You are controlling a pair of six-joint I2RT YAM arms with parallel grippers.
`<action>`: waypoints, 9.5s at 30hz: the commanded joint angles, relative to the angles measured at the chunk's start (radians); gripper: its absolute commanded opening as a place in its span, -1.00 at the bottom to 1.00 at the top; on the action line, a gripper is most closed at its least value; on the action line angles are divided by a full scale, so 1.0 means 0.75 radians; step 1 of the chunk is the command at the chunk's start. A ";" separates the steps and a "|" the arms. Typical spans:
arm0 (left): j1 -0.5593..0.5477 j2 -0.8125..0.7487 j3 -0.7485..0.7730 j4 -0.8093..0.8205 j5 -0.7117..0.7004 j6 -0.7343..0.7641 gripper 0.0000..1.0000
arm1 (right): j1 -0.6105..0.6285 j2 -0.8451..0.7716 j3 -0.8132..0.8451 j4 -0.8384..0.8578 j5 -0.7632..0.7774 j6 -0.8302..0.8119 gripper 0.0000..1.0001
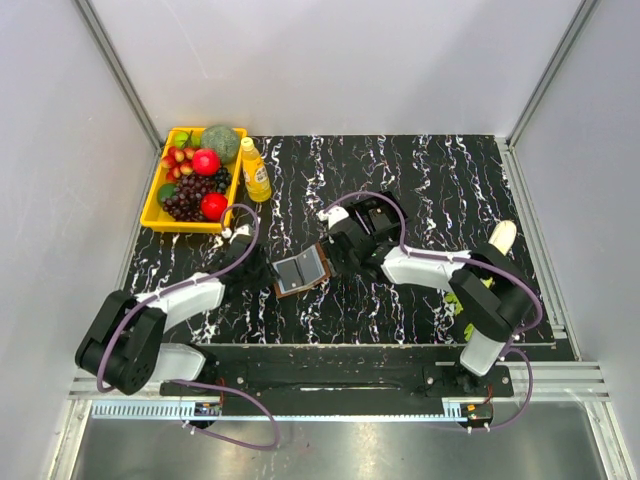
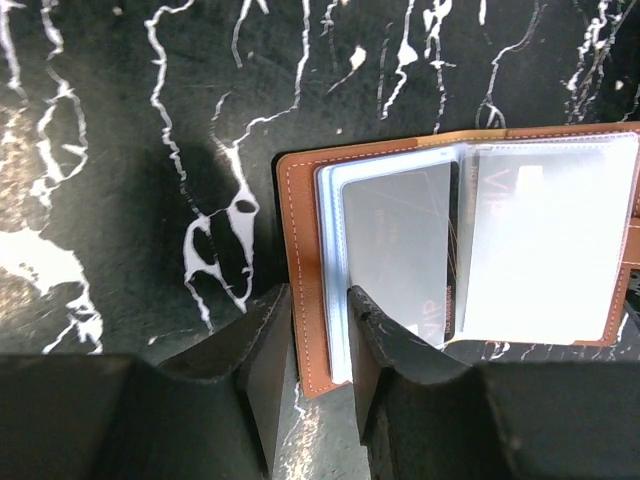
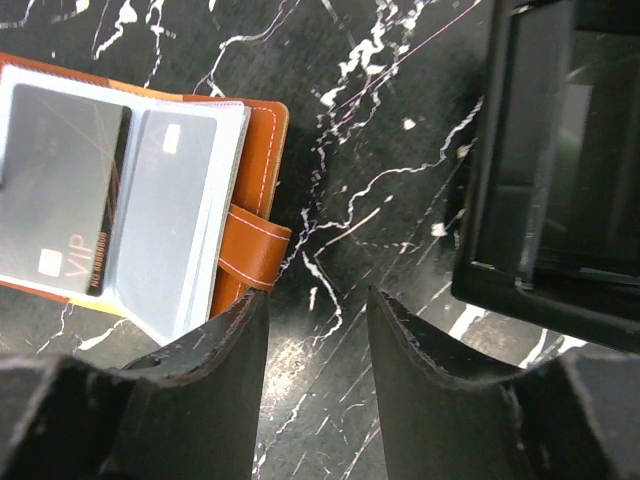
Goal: Put the credit cards into the card holder
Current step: Close the card holder at the center of the board.
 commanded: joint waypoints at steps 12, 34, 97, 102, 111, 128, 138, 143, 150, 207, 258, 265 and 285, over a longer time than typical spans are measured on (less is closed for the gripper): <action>0.001 0.162 -0.011 0.102 0.092 0.002 -0.45 | -0.018 0.059 0.193 -0.090 -0.420 0.155 0.05; 0.003 -0.171 -0.070 0.037 -0.131 0.027 -0.21 | -0.020 0.192 0.263 -0.068 -0.485 0.277 0.11; -0.199 -0.086 -0.539 1.209 -0.215 -0.063 0.05 | -0.020 0.264 0.351 -0.107 -0.516 0.325 0.12; -0.197 -0.041 -0.510 1.176 -0.249 -0.061 0.05 | -0.020 0.262 0.351 -0.109 -0.520 0.325 0.13; -0.199 0.016 -0.492 1.319 -0.303 -0.084 0.04 | -0.020 0.274 0.336 -0.111 -0.539 0.329 0.13; -0.214 0.284 -0.445 1.687 -0.395 -0.127 -0.09 | -0.020 0.356 0.326 -0.107 -0.543 0.341 0.13; -0.212 0.417 -0.345 1.806 -0.215 -0.039 -0.57 | -0.020 0.403 0.332 -0.138 -0.508 0.335 0.12; -0.214 0.434 -0.330 1.827 -0.166 -0.004 -0.92 | -0.020 0.405 0.334 -0.142 -0.486 0.351 0.12; -0.214 0.258 -0.291 1.643 -0.121 0.092 -0.77 | -0.020 0.394 0.330 -0.150 -0.451 0.374 0.13; 0.197 0.456 -0.275 1.210 0.634 -0.135 0.50 | -0.082 0.497 0.531 -0.308 -0.512 0.685 0.31; 0.003 -0.008 0.259 0.287 0.483 0.305 0.06 | -0.147 0.282 0.230 -0.021 -0.889 0.844 0.34; 0.007 -0.036 0.286 0.239 0.442 0.342 0.08 | -0.170 0.147 0.167 -0.117 -0.674 0.795 0.37; 0.001 -0.012 0.241 0.380 0.448 0.272 0.07 | -0.235 -0.025 0.030 -0.179 -0.596 0.717 0.09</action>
